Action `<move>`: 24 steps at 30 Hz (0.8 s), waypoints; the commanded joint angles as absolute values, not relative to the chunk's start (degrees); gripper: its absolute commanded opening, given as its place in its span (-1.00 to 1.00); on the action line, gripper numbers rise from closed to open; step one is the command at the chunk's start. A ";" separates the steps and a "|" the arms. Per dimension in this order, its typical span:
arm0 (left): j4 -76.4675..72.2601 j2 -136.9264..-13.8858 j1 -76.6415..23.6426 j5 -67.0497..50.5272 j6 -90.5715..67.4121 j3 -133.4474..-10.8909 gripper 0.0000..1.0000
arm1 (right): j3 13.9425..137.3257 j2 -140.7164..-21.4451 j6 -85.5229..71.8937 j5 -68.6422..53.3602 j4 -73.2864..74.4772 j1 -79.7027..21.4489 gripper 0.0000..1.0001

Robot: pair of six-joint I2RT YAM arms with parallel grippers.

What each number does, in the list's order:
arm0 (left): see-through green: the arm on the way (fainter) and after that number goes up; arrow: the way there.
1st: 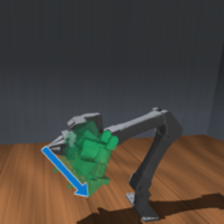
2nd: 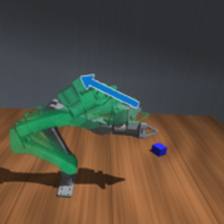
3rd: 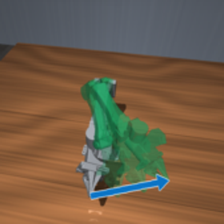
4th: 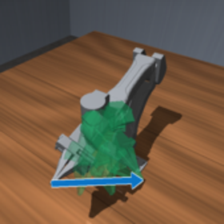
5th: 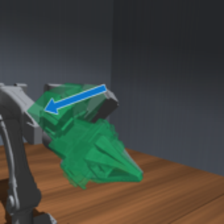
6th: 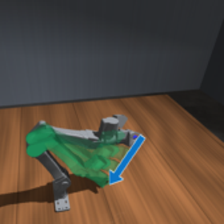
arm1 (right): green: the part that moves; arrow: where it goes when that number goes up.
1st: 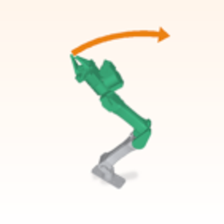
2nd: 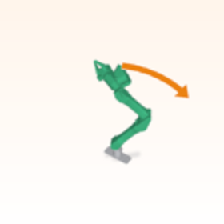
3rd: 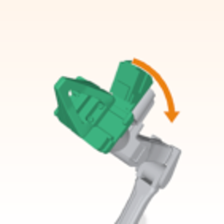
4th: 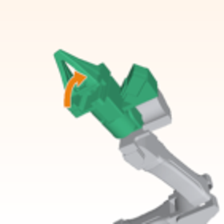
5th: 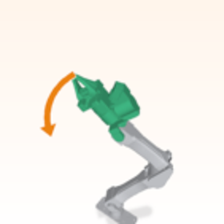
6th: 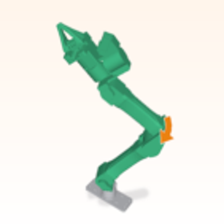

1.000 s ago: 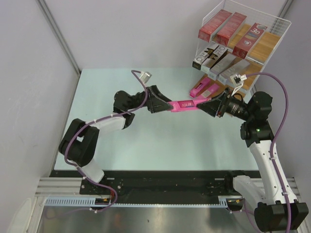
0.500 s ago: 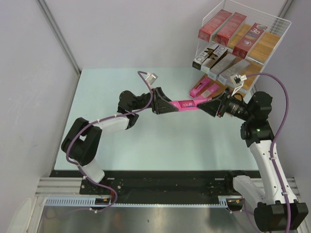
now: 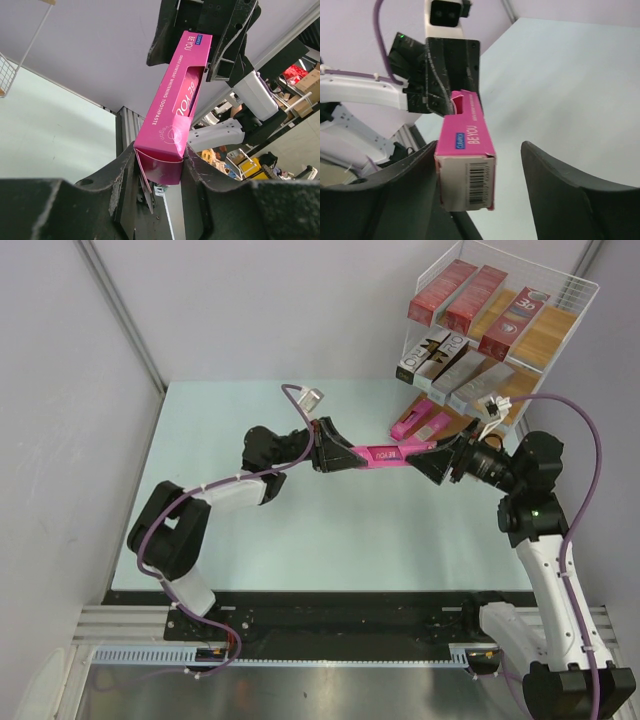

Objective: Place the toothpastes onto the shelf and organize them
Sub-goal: Pick up the toothpaste from the center of the board.

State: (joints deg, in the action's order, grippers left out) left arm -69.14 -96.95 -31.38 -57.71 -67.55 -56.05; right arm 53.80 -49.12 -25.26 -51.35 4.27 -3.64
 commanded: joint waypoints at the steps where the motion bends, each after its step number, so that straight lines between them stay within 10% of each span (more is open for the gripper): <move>1: -76.20 -96.77 -31.20 -57.92 -69.78 -56.87 -0.70 | 56.34 -46.15 -22.24 -44.05 6.93 -3.52 0.59; 5: -77.43 -96.59 -31.11 -57.04 -70.49 -55.20 -0.69 | 56.34 -41.32 -21.10 -31.67 9.93 -3.60 0.99; 24: -68.55 -101.51 -42.89 -19.79 -68.98 -40.43 -0.64 | 56.34 -22.86 -29.88 18.98 20.12 -3.60 0.99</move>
State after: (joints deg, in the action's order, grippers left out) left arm -65.58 -98.76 -40.32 -29.85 -67.94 -40.66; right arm 54.78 -24.43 -26.59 7.55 17.89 -3.62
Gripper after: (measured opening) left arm 0.382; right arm 0.994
